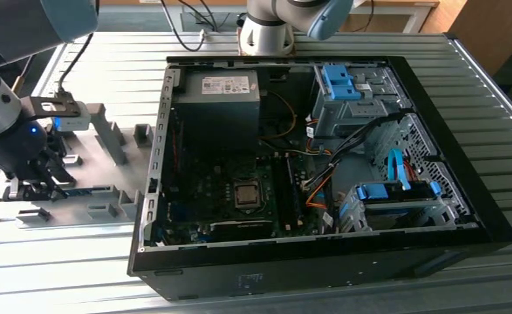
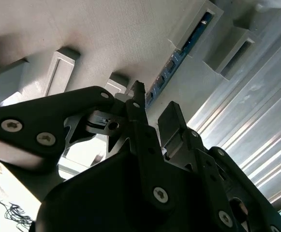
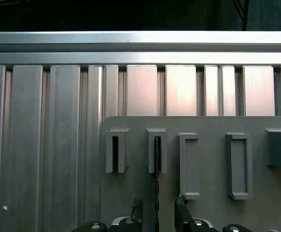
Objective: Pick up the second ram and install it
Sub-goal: 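Pick up the second ram and move it above second insertion slot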
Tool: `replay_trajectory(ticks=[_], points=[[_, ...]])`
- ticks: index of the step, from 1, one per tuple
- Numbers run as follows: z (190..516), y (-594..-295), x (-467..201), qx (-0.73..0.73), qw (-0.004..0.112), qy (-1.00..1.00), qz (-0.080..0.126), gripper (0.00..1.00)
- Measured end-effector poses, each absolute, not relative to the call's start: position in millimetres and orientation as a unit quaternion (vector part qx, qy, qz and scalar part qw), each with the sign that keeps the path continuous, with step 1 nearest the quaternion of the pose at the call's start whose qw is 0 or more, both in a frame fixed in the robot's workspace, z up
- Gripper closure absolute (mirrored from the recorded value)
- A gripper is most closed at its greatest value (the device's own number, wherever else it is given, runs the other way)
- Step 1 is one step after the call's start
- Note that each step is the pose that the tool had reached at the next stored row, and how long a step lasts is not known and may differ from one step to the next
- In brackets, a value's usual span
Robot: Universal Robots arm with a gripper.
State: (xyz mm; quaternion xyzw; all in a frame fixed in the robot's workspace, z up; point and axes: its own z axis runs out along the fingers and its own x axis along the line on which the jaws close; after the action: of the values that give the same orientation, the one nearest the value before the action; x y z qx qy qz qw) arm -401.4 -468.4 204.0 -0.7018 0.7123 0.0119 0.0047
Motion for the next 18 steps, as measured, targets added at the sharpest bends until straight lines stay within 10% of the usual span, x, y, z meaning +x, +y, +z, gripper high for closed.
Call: replay_trajectory(ticks=[18], points=[[190.7, -468.5, -402.9, -0.702, 0.006, 0.712, 0.013, 0.69]])
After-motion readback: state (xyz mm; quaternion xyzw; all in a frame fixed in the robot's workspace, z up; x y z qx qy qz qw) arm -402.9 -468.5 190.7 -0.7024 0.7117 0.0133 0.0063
